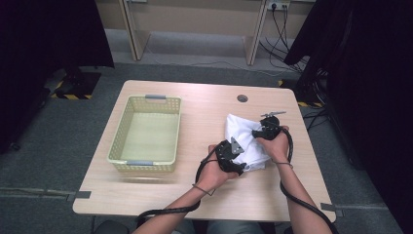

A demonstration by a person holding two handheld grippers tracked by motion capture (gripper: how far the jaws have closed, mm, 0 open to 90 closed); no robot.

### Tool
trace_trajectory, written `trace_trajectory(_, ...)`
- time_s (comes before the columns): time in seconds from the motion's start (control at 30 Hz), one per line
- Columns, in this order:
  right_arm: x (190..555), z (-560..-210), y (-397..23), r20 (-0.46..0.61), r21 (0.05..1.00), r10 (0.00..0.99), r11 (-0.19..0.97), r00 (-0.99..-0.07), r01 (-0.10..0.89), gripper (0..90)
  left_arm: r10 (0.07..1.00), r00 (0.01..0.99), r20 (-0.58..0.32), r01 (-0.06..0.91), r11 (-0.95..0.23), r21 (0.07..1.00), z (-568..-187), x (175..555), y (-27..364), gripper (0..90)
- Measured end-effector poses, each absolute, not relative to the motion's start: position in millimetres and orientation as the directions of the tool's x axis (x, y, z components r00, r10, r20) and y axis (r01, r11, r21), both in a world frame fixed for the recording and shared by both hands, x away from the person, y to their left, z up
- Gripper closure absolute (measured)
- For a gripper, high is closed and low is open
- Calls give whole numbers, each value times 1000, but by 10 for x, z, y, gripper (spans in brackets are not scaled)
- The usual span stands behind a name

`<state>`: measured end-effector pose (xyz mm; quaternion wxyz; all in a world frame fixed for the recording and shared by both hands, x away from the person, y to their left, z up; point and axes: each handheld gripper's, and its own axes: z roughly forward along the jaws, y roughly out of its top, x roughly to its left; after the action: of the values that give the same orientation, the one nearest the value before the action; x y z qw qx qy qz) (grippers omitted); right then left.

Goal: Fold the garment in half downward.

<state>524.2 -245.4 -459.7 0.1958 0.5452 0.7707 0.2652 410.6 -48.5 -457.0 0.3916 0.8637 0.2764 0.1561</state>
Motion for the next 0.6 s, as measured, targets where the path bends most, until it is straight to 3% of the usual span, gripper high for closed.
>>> trace_trajectory(0.1,5252,-4593,-2468,-10,618,946,261,-325,742,482,592,804,51,345,-536,771,-4566,4113,-478,258)
trace_trajectory(0.13,5260,-4586,-2493,3,616,948,248,-318,747,420,590,805,51,333,-522,785,-4551,4116,-456,228)
trace_trajectory(0.23,5239,-4553,-2532,23,634,955,216,-297,743,377,612,788,71,324,-509,797,-4519,4106,-423,116)
trace_trajectory(0.3,5171,-4444,-2593,60,683,960,160,-273,713,310,606,792,77,303,-500,811,-4476,4083,-382,106)
trace_trajectory(0.6,4999,-4233,-2770,98,742,964,96,-249,663,211,568,815,111,251,-520,816,-4422,3893,-231,60)
